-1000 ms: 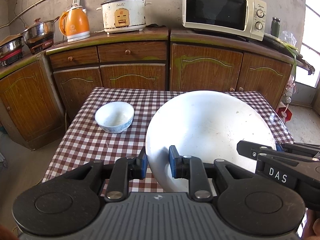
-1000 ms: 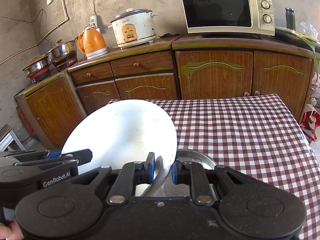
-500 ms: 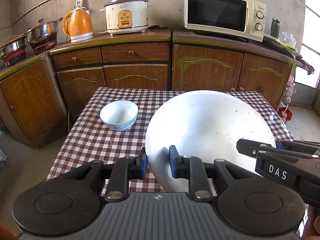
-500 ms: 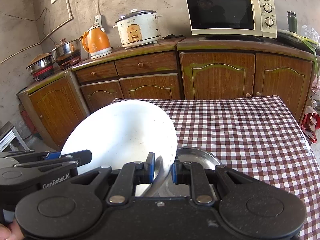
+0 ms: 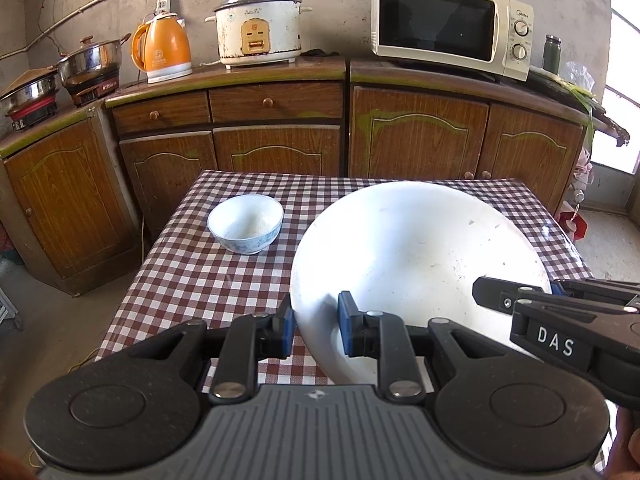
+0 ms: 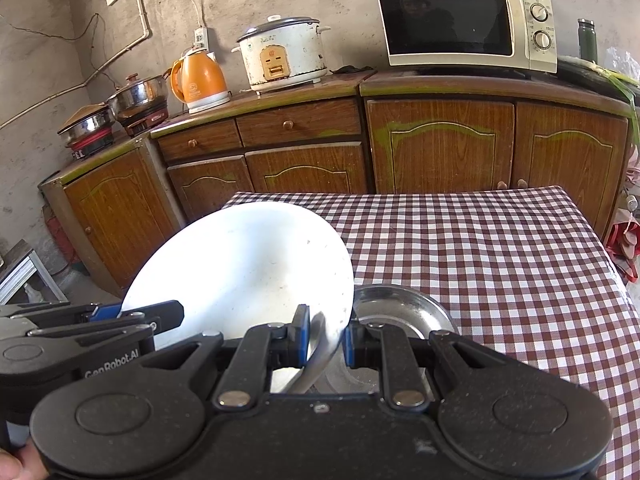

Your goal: Organize plates and bowls

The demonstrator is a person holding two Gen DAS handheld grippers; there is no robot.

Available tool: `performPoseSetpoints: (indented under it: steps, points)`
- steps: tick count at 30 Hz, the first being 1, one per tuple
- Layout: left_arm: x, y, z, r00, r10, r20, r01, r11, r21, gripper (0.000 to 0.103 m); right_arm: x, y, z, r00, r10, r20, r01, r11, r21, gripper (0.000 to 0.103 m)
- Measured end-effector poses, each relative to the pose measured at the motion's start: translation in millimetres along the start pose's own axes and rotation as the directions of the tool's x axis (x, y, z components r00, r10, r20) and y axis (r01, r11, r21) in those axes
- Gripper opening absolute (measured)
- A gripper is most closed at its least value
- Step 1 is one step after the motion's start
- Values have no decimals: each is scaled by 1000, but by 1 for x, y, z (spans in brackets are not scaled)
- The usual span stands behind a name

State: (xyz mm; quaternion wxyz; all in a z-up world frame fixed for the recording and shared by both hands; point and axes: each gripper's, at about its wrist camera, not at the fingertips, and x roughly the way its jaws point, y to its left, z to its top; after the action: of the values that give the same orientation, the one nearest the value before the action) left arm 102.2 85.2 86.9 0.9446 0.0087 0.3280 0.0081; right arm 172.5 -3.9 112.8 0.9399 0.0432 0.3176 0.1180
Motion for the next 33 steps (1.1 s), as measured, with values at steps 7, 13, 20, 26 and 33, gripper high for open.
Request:
performPoseSetpoints:
  steps: [7, 13, 20, 26, 33]
  points:
    - [-1, 3, -5, 1000, -1, -3, 1, 1000, -7, 23, 0, 2, -3, 1000, 0, -1, 0, 1000, -3, 22]
    - [-2, 4, -7, 1000, -2, -2, 2, 1000, -5, 23, 1, 3, -4, 1000, -1, -1, 1, 1000, -6, 22]
    - [-3, 6, -11, 1000, 1, -5, -1, 1000, -8, 23, 2, 4, -8, 1000, 5, -4, -5, 1000, -5, 22]
    - [-3, 8, -15, 1000, 1, -12, -1, 1000, -16, 23, 4, 4, -10, 1000, 12, -7, -12, 1000, -9, 22]
    - [-3, 10, -20, 1000, 3, -17, -3, 1000, -16, 23, 3, 6, -15, 1000, 21, -12, -21, 1000, -10, 22]
